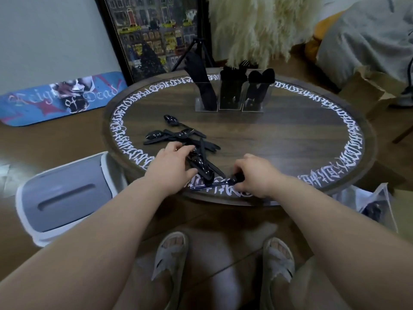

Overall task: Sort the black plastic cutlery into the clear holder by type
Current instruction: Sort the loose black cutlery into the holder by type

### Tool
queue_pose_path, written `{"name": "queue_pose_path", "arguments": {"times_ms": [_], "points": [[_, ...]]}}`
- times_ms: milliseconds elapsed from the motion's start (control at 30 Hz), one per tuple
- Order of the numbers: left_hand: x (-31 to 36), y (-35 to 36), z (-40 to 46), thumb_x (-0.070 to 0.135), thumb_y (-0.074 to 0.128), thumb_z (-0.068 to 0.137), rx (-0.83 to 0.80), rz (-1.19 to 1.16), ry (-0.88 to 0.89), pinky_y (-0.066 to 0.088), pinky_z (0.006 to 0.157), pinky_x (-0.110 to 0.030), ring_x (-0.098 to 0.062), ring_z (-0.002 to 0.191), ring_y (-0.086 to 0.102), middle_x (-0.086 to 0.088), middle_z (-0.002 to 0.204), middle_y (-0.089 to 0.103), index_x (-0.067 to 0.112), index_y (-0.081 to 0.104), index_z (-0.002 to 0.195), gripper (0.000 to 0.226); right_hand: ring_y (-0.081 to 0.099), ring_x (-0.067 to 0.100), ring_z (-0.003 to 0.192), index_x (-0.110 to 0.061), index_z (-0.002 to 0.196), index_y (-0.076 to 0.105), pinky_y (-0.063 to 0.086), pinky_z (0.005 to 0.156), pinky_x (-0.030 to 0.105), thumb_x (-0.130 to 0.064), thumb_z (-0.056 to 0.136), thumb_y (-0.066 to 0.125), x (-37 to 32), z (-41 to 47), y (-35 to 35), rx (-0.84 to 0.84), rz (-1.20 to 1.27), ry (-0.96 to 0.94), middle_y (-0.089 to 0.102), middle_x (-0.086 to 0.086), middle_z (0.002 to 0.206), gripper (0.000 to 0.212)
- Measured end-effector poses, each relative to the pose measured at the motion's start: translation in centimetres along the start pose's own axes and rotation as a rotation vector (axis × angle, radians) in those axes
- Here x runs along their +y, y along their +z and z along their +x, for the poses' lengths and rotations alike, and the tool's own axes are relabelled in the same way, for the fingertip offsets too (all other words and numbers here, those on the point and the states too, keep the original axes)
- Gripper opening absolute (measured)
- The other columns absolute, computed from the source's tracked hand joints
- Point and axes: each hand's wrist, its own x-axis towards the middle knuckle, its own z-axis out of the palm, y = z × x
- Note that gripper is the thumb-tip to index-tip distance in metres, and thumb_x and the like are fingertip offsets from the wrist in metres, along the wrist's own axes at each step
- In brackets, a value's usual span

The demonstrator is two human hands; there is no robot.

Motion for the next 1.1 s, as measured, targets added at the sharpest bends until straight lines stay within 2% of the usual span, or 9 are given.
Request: {"name": "queue_pose_path", "arguments": {"times_ms": [100,200,333,500,600,667,800,933,1100], "points": [[0.0,0.8,0.8,0.027,0.054,0.092,-0.082,0.061,0.072,0.03,0.111,-0.041,-0.031,0.138,0.026,0.0,0.157,0.019,0.037,0.028,0.147,0.062,0.053,0.022,0.093,-0.023,0.098,0.053,0.047,0.08,0.033,-0.025,0.083,0.068,0.2,0.4,0.1,0.021,0.008,-0.005,0.051,0.0,0.102,0.021],[0.5,1.2,1.4,0.02,0.05,0.094,-0.075,0.097,0.092,0.036,0.105,-0.037,-0.028,0.131,0.036,-0.001,0.149,0.035,0.033,0.034,0.146,0.056,0.055,0.023,0.091,-0.017,0.102,0.055,0.046,0.075,0.033,-0.023,0.09,0.059,0.7,0.7,-0.2,0.072,0.005,0.028,0.061,0.004,0.101,0.014],[1.1,1.2,1.8,0.017,0.053,0.092,-0.024,0.061,0.089,0.043,0.094,-0.033,-0.022,0.12,0.049,-0.001,0.136,0.046,0.028,0.043,0.141,0.051,0.049,0.021,0.079,-0.019,0.091,0.049,0.037,0.064,0.028,-0.032,0.091,0.058,1.6,0.8,-1.3,0.101,0.001,0.075,0.053,-0.002,0.08,0.017],[1.4,1.2,2.3,0.021,0.056,0.092,0.001,0.038,0.068,0.045,0.097,-0.035,-0.022,0.117,0.052,-0.002,0.128,0.055,0.025,0.052,0.135,0.043,0.054,0.019,0.069,-0.016,0.081,0.053,0.037,0.052,0.027,-0.023,0.088,0.06,2.0,0.3,-2.4,0.126,0.134,0.097,0.056,-0.001,0.074,0.012],[1.2,1.1,2.3,0.028,0.059,0.091,0.018,0.055,0.032,0.047,0.096,-0.038,-0.023,0.117,0.052,-0.002,0.128,0.056,0.024,0.053,0.133,0.043,0.057,0.02,0.072,-0.021,0.082,0.047,0.042,0.058,0.029,-0.017,0.087,0.056,2.2,0.5,-2.8,0.241,0.366,0.132,0.061,0.003,0.082,0.011],[0.9,0.9,2.3,0.036,0.061,0.089,0.042,0.09,0.003,0.046,0.096,-0.037,-0.024,0.118,0.049,-0.002,0.128,0.054,0.026,0.052,0.133,0.046,0.055,0.022,0.077,-0.019,0.093,0.048,0.039,0.062,0.031,-0.019,0.089,0.054,2.3,1.2,-2.8,0.316,0.449,0.168,0.059,0.002,0.085,0.007],[0.4,0.5,2.3,0.045,0.061,0.087,0.05,0.096,-0.066,0.045,0.093,-0.036,-0.024,0.119,0.048,-0.002,0.129,0.051,0.027,0.052,0.131,0.049,0.056,0.025,0.099,-0.015,0.121,0.05,0.04,0.075,0.032,-0.035,0.097,0.046,1.6,3.2,-2.1,0.353,0.433,0.257,0.056,-0.001,0.1,0.032],[0.3,0.6,2.2,0.038,0.06,0.09,0.023,0.056,-0.088,0.047,0.086,-0.032,-0.02,0.109,0.054,-0.002,0.126,0.05,0.026,0.055,0.126,0.039,0.057,0.028,0.09,-0.012,0.1,0.058,0.04,0.07,0.032,-0.043,0.097,0.044,1.0,5.9,-0.7,0.319,0.306,0.318,0.063,0.007,0.095,0.033],[-0.1,0.5,2.2,0.029,0.062,0.09,0.023,0.006,-0.088,0.044,0.087,-0.029,-0.02,0.108,0.054,-0.003,0.122,0.053,0.022,0.056,0.122,0.033,0.057,0.029,0.095,-0.01,0.106,0.059,0.041,0.07,0.031,-0.034,0.094,0.054,0.8,7.3,0.4,0.284,0.216,0.373,0.064,0.01,0.103,0.027]]}}
